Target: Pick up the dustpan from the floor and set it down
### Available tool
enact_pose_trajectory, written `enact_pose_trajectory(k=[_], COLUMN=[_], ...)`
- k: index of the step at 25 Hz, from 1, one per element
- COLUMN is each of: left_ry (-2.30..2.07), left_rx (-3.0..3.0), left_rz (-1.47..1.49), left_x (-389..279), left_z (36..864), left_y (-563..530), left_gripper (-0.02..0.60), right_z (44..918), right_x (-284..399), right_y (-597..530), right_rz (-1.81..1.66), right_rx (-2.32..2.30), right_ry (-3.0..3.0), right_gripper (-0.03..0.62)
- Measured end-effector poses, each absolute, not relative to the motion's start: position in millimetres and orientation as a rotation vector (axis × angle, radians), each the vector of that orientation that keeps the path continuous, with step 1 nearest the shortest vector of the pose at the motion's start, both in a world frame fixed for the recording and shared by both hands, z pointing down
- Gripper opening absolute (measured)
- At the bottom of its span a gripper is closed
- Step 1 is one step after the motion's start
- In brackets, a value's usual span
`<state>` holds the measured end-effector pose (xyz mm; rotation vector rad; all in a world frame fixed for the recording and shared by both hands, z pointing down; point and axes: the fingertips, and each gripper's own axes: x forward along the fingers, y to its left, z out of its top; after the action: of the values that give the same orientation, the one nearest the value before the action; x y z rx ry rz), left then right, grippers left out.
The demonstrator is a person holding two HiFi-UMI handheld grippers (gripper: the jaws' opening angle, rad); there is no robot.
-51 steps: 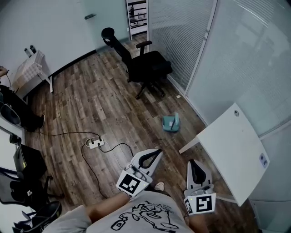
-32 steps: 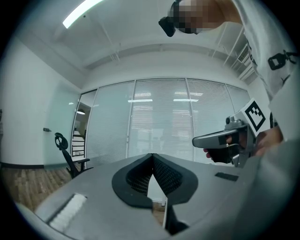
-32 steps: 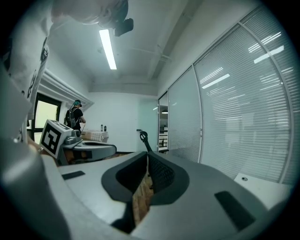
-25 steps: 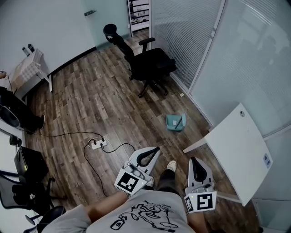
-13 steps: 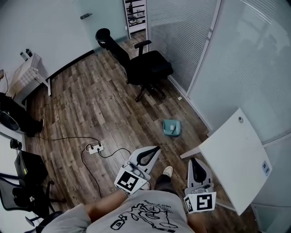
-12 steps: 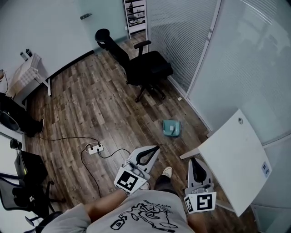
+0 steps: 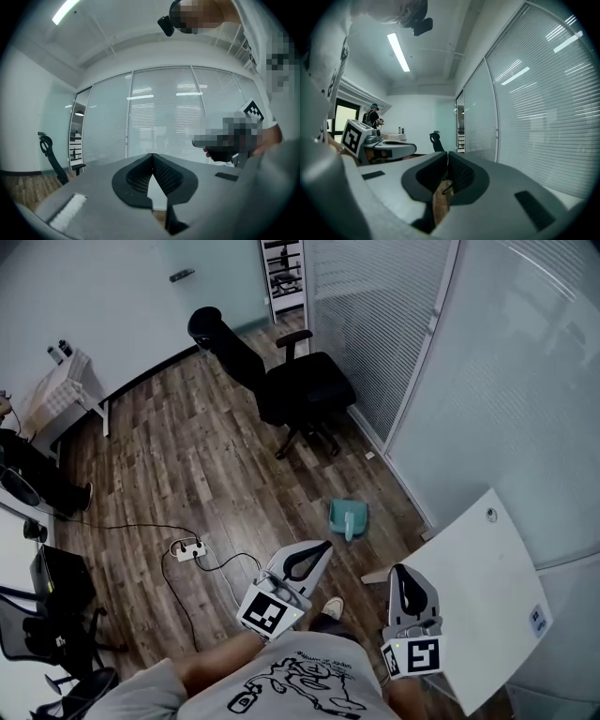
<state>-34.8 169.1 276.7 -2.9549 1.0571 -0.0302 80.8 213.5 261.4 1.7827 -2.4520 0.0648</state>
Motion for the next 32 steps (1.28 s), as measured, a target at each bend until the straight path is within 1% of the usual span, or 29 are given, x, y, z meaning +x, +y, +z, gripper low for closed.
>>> enact_pose_trajectory(k=[7, 15, 26, 32], left_ry=[1.084, 1.125, 1.098, 1.069], left_rx=[-2.955, -2.975, -3.008, -3.012], left_rz=[-0.016, -0.009, 0.005, 0.038], left_x=[18.8, 40.0, 36.4, 19.8], left_z=[277.3, 284.1, 283.3, 274.7], left_y=[138.6, 118.3, 80.7, 42.4], left_gripper=[-0.006, -0.008, -0.008, -0.006], right_z=[267.7, 281.0, 282.8, 283.7], right_x=[129.0, 150.5, 138.9, 115.4], right_y=[182.6, 160.1, 123.6, 78.4], right_rz=[0.083, 0.123, 0.122, 0.116], right_rx=[1.748, 1.709, 1.684, 1.663], right_ry=[-2.474, -2.484, -2.469, -2.466], right_gripper=[0.009, 0.009, 0.009, 0.009])
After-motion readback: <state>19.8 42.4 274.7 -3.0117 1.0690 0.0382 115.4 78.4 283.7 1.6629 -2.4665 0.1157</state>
